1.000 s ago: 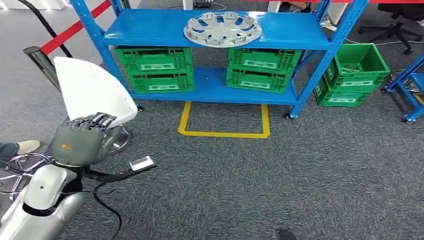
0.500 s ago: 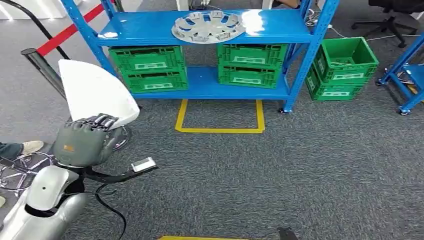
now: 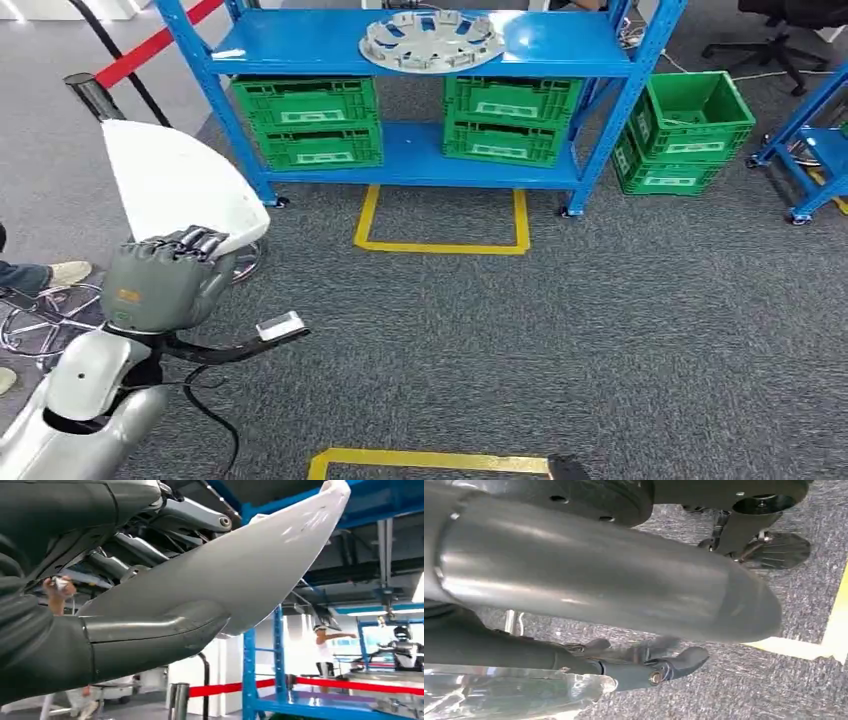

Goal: Take the parts from the cabinet and place them on the table.

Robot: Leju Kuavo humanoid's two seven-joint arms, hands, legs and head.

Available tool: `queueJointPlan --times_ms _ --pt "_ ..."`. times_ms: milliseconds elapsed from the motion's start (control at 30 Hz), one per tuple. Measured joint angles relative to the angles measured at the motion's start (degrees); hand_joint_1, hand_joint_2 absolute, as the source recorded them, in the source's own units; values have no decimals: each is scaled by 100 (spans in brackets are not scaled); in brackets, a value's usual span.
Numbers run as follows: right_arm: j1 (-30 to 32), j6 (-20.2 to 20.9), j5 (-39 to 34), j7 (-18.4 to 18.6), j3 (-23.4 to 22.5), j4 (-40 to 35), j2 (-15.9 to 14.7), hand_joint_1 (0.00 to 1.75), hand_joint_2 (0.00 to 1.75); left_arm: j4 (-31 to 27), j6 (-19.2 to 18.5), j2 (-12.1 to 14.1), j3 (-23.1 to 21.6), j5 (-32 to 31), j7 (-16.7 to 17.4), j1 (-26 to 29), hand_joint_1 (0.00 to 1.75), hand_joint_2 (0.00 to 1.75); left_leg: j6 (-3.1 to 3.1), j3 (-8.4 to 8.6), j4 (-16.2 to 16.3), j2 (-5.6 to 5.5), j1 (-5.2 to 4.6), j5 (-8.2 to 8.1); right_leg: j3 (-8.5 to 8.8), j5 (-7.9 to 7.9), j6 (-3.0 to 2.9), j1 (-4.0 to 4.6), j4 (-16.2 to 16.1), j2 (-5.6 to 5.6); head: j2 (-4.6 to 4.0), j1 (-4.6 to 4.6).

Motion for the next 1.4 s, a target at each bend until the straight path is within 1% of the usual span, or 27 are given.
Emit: queueJointPlan --times_ms 167,267,300,367,400,433,500,533,567,600,667,700,733,767,867,900,933,967,1033,1067,1100,1167,1200,1233,1267,1367,1400 --pt "8 0 0 -2 0 0 -2 0 0 0 0 4 0 0 2 3 175 175 53 -74 5 1 -2 66 -30 171 114 -5 -91 4 0 -7" --pt "10 -79 72 -9 0 0 -2 0 0 0 0 4 0 0 2 9 175 175 57 -97 9 1 -4 78 -45 186 121 -7 -97 3 0 -7" --pt "12 -140 144 -7 2 0 0 0 0 0 2 7 0 2 2 11 175 175 77 -125 37 1 -21 71 -26 219 154 -37 -135 2 2 -4" --pt "11 -258 308 13 28 0 2 0 0 -11 2 31 11 2 9 19 175 175 231 -91 -106 -10 -31 167 22 296 282 -45 -243 -15 2 -22" --pt "10 -295 385 35 44 0 0 0 0 -15 2 20 9 4 13 28 175 175 232 -8 -250 -11 23 276 -48 249 275 -42 -220 -14 0 0" --pt "10 -308 440 53 61 0 0 0 0 -15 4 13 9 4 15 19 175 175 260 -2 -308 -29 25 314 -118 24 269 -29 -33 -9 2 20" --pt "19 -336 509 118 103 0 0 0 0 -15 2 37 26 4 22 89 175 175 260 -32 -304 -54 33 327 -473 -530 266 -45 945 -9 2 28" --pt "34 -359 522 131 120 0 0 0 0 -13 2 42 37 4 37 142 175 175 248 -48 -300 -76 34 335 -624 -724 277 -50 1373 -9 0 26" --pt "49 -367 529 144 133 0 2 0 0 -13 2 44 44 11 37 188 175 175 229 -64 -295 -108 44 347 -673 -793 289 -55 1580 -11 0 28" --pt "67 -369 531 149 146 0 4 0 0 -13 2 50 46 11 37 234 175 175 193 -83 -285 -165 67 354 -570 -730 310 -73 1484 -11 0 28" --pt "82 -371 533 153 175 0 4 0 0 -13 4 59 52 11 37 277 175 175 91 -126 -225 -300 141 351 11 -385 366 -127 609 19 2 28" --pt "81 -369 540 153 179 0 4 0 0 -13 7 61 59 11 37 279 175 175 22 -171 -138 -362 178 325 351 -294 432 -190 82 163 2 33" --pt "66 -361 555 151 186 4 33 0 0 -15 20 67 74 11 37 289 175 175 -45 -235 -75 -416 157 307 364 -477 465 -150 93 397 2 44" --pt "74 -363 570 133 195 4 57 0 0 -17 24 94 124 11 39 303 175 175 -76 -286 25 -458 146 294 381 -425 314 -170 87 296 2 68" --pt "72 -356 629 101 221 7 81 0 0 -24 59 149 201 9 46 354 175 175 -95 -312 -19 -555 166 351 347 -426 175 -150 169 163 2 31" --pt "70 -356 640 85 223 7 90 0 0 -28 68 192 236 11 48 395 175 175 -119 -315 18 -489 170 310 342 -421 119 -153 167 99 2 20" --pt "68 -363 658 63 230 7 94 0 0 -33 70 214 293 11 55 414 175 175 -129 -413 226 -253 145 140 340 -410 73 -146 165 73 2 -18" --pt "70 -369 675 44 240 7 103 0 0 -42 85 234 354 11 55 412 175 175 -141 -610 650 -134 142 -114 325 -400 48 -135 163 10 0 -35" --pt "81 -387 717 35 278 7 105 0 0 -46 129 247 448 9 55 432 175 175 -144 -1048 1619 -69 143 -552 295 -398 29 -115 163 -132 0 -35" --pt "82 -404 726 35 280 7 105 0 0 -46 136 260 481 4 55 458 175 175 -135 -1166 1901 -69 142 -631 284 -396 23 -108 163 -208 2 -35" --pt "81 -415 726 35 286 7 107 0 0 -48 135 275 518 2 52 482 175 175 -120 -1137 1882 -69 139 -568 280 -395 21 -100 163 -279 2 -35" --pt "72 -433 726 28 313 7 107 0 0 -52 138 291 571 2 50 498 175 175 -61 -745 1201 -28 126 -181 284 -395 21 -87 163 -427 0 -33" --pt "64 -433 728 26 315 7 111 0 0 -68 140 302 592 2 50 494 175 175 -17 -419 634 151 96 38 293 -395 23 -84 163 -497 2 -35" --pt "57 -433 728 24 317 7 118 0 0 -90 142 308 610 2 50 490 175 175 28 -182 262 509 45 121 304 -396 34 -66 163 -544 2 -37" --pt "59 -433 728 15 319 7 125 0 0 -103 142 308 614 0 50 459 175 175 2 -142 74 554 1 65 292 -423 80 -19 197 -612 2 -61" --pt "51 -312 704 -20 319 7 127 0 0 -105 153 341 656 -2 42 510 175 175 36 -233 99 299 -5 109 356 -384 179 -24 103 -851 2 -37" --pt "38 -258 686 -48 319 7 138 0 0 -114 153 350 686 -7 24 513 175 175 91 -203 43 208 35 156 345 -414 228 -42 114 -819 2 -42"
